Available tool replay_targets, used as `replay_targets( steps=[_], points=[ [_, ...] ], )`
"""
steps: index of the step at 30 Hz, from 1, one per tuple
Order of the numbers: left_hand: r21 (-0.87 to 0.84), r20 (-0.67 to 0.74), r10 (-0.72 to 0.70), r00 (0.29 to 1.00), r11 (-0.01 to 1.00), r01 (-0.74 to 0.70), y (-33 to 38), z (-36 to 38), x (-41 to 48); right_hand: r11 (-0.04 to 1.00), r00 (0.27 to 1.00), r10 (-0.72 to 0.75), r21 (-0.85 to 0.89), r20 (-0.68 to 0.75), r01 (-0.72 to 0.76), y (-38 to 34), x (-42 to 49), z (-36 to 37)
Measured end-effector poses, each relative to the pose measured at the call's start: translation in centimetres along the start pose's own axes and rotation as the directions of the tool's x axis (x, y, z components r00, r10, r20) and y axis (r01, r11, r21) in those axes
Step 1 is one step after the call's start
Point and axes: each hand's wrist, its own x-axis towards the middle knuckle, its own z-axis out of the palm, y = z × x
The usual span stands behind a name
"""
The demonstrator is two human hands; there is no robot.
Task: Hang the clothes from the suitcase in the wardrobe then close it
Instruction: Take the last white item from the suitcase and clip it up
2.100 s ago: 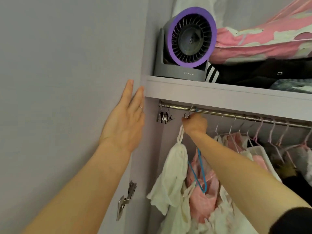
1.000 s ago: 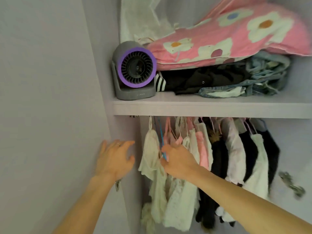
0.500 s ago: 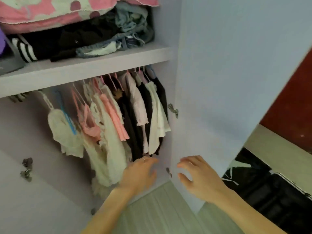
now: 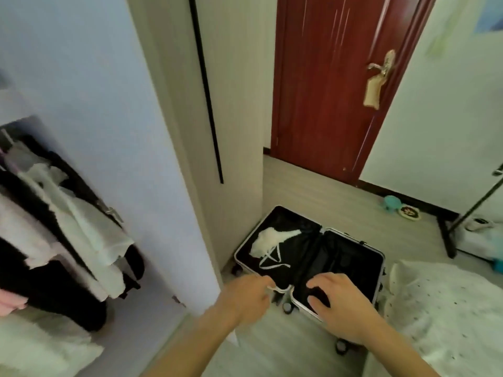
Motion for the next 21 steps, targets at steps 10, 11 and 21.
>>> replay_targets(
  steps=[10, 11, 21],
  points=[
    [0.034, 0.168, -0.123, 0.978, 0.992, 0.119, 3.7, 0.2, 19.5, 0.985, 0.984, 0.172, -0.016, 0.036, -0.171, 14.1, 11.1, -7.3],
    [0.049, 0.186, -0.143, 0.972, 0.989, 0.137, 3.4, 0.1, 21.4, 0.983, 0.982, 0.183, -0.019, 0.041, -0.183, 15.0, 12.7, -7.7],
    [0.229, 0.311, -0.234, 0.921, 0.959, 0.166, -5.8, 4.0, 47.0, 0.924, 0.918, 0.38, -0.01, 0.109, -0.382, 25.5, 32.3, -2.2]
  ],
)
